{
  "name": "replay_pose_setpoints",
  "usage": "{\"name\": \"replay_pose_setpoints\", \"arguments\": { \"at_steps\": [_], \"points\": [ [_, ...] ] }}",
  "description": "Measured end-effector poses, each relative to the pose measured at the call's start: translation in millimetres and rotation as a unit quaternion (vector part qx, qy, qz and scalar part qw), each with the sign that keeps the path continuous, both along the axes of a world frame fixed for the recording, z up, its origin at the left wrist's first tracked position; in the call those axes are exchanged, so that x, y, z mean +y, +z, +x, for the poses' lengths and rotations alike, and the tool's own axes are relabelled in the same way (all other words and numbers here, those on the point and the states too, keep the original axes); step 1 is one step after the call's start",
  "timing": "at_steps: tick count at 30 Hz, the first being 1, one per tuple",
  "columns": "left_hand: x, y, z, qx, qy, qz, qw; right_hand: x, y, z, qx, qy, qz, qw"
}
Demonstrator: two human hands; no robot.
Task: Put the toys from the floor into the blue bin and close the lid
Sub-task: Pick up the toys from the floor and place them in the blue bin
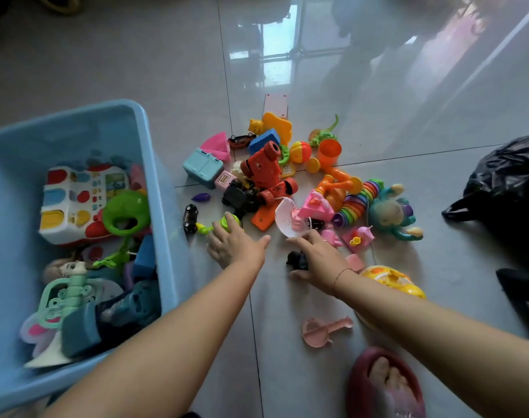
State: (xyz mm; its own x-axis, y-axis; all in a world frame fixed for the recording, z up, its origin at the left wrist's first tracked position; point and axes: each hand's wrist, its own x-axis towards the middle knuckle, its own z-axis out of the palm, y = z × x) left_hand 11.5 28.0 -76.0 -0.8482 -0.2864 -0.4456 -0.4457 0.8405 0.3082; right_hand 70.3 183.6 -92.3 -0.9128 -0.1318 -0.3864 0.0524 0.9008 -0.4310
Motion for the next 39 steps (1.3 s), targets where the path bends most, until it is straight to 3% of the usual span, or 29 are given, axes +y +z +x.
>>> {"name": "replay_pose_setpoints", "arguments": {
  "at_steps": [4, 10, 13, 16, 21, 24, 26, 28, 31, 35, 39],
  "points": [
    [-11.5, -13.5, -8.5, 0.015, -0.041, -0.058, 0.997, 0.5, -3.1, -0.9, -0.002, 0.020, 0.014, 1.000],
    [-25.7, -27.2, -13.0, 0.027, -0.056, -0.073, 0.995, -0.1, -8.2, 3.8, -0.034, 0.024, -0.002, 0.999],
    [-24.3, -25.7, -8.9, 0.031, -0.067, -0.107, 0.991, -0.1, -8.8, 5.7, -0.039, -0.023, -0.039, 0.998],
    [-18.9, -19.8, -2.8, 0.019, -0.051, -0.084, 0.995, -1.7, -1.1, 7.5, -0.016, -0.097, -0.101, 0.990],
    [-3.1, 35.9, 4.2, 0.095, -0.074, 0.088, 0.989, 2.8, 45.6, -4.1, 0.088, -0.237, -0.240, 0.937],
    [-16.9, 108.0, 8.3, 0.155, -0.090, 0.337, 0.924, -3.6, 94.4, -21.7, 0.152, -0.285, -0.307, 0.895],
    [-49.9, 155.4, 10.3, 0.226, -0.103, 0.400, 0.882, -28.4, 132.1, -32.5, 0.185, -0.262, -0.349, 0.880],
    [-95.3, 185.6, 8.3, 0.314, -0.091, 0.359, 0.874, -67.8, 165.0, -38.5, 0.180, -0.196, -0.388, 0.883],
    [-165.5, 192.1, 1.1, 0.365, -0.035, 0.231, 0.901, -133.6, 189.4, -39.3, 0.158, -0.057, -0.385, 0.908],
    [-227.3, 159.2, -4.4, 0.271, -0.009, 0.063, 0.960, -198.3, 182.7, -44.4, 0.158, 0.058, -0.353, 0.920],
    [-229.2, 146.1, 1.0, 0.208, 0.020, 0.040, 0.977, -202.2, 168.1, -52.7, 0.189, 0.050, -0.313, 0.929]
  ]
}}
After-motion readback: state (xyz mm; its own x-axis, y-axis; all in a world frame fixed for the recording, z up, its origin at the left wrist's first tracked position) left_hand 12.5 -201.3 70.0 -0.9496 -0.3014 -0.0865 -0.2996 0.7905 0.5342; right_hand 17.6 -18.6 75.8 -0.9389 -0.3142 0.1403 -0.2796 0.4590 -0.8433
